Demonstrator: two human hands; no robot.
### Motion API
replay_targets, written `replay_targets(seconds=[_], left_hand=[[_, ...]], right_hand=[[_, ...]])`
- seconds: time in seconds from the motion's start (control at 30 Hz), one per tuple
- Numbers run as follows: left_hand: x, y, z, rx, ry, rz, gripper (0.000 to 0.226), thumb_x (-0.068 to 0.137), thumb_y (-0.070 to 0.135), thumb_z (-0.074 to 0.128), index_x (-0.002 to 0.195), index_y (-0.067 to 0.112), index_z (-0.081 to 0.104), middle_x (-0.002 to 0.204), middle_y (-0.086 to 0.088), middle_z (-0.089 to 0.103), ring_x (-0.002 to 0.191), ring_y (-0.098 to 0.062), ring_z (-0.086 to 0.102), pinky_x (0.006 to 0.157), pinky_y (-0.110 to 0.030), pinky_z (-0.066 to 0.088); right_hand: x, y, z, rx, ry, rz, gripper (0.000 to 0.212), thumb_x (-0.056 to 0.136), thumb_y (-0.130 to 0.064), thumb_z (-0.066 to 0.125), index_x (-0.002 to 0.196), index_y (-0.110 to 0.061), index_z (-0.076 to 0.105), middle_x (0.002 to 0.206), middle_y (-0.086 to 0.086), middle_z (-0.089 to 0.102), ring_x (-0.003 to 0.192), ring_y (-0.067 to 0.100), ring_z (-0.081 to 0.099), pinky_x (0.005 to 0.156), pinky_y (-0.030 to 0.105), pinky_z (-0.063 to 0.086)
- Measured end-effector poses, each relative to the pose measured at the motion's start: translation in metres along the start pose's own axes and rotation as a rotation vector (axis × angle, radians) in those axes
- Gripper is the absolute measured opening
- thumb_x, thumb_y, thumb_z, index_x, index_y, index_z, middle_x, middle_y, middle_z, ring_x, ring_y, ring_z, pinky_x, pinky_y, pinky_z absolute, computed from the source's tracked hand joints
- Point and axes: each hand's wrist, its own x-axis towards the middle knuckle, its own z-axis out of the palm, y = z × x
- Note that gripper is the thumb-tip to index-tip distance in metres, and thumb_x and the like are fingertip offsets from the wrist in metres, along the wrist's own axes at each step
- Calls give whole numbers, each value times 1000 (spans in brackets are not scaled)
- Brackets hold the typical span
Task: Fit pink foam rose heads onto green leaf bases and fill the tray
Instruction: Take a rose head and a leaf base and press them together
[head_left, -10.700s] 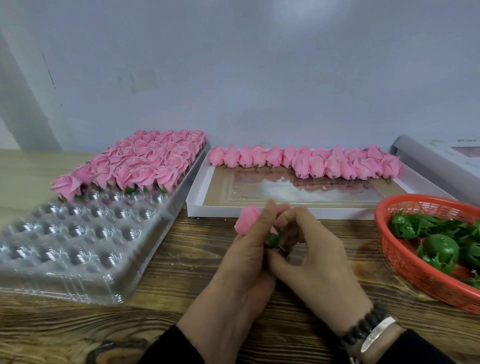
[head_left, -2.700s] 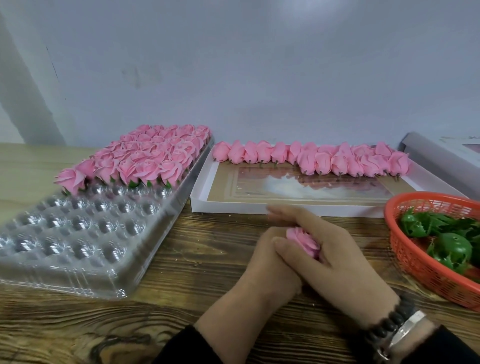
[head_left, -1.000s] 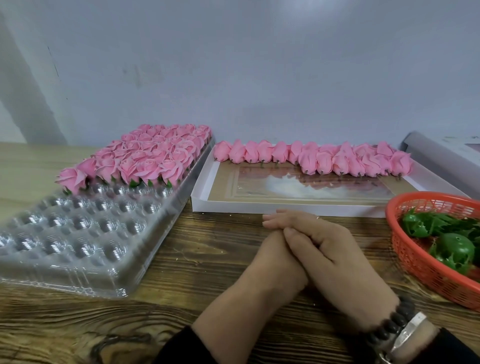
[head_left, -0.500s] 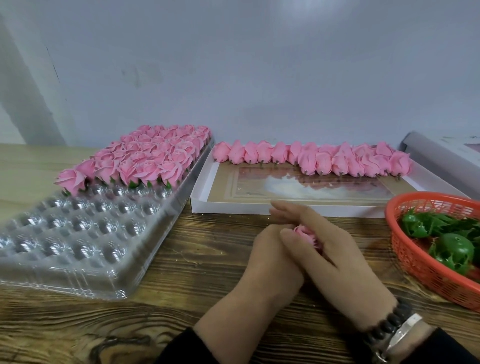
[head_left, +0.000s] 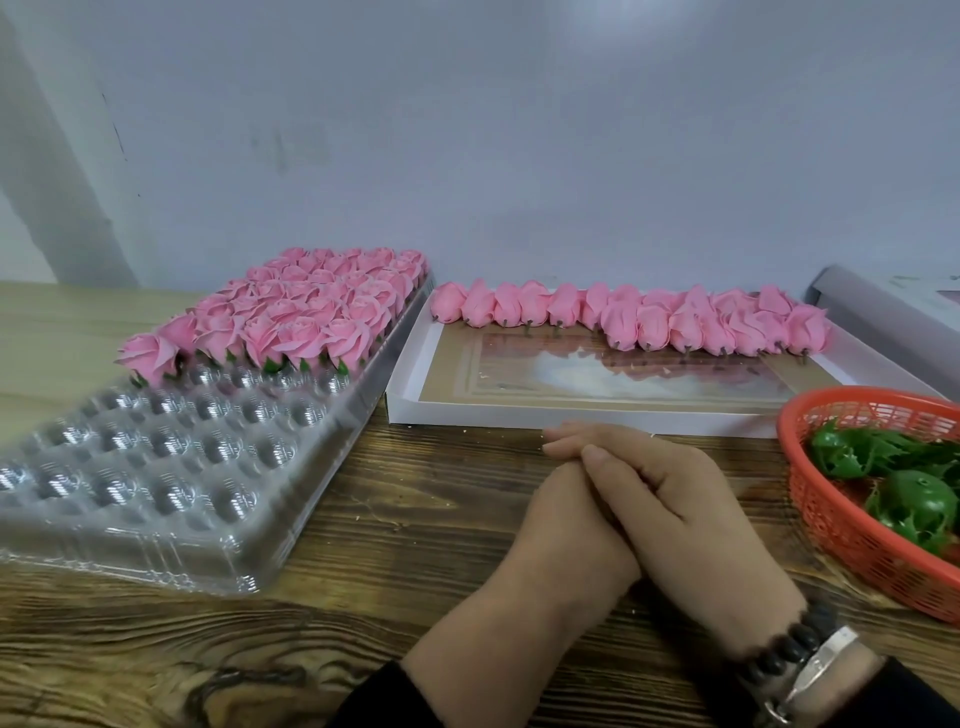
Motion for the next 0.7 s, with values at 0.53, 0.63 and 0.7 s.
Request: replay_targets(seconds=[0.53,0.63,0.7], left_hand=[[-5,3,-8,-66,-119,25,29,95,-9,35,119,-6,49,101,4,54,69,29,39,72,9,28],[-8,1,-9,-142,-34,17,23,92,-11,39,109,-5,54,96,5,58,82,12,55,70,1,39],[-7,-2,-12,-120,28,9,20,90,-3,48,107,2,59,90,-9,63,83,-13,60,66,-8,46]], right_hand=[[-1,-1,-4,-122,-166,-32,33,83,-49,40,103,-41,65,101,-28,66,101,-12,56,92,11,39],[-2,0,-4,-126,-164,-92,47,81,-60,31,114,-42,59,110,-27,63,108,-10,53,95,16,39],[-2,1,-3,1,-111,-83,44,83,-58,32,118,-44,54,117,-27,60,114,-8,51,96,15,38]])
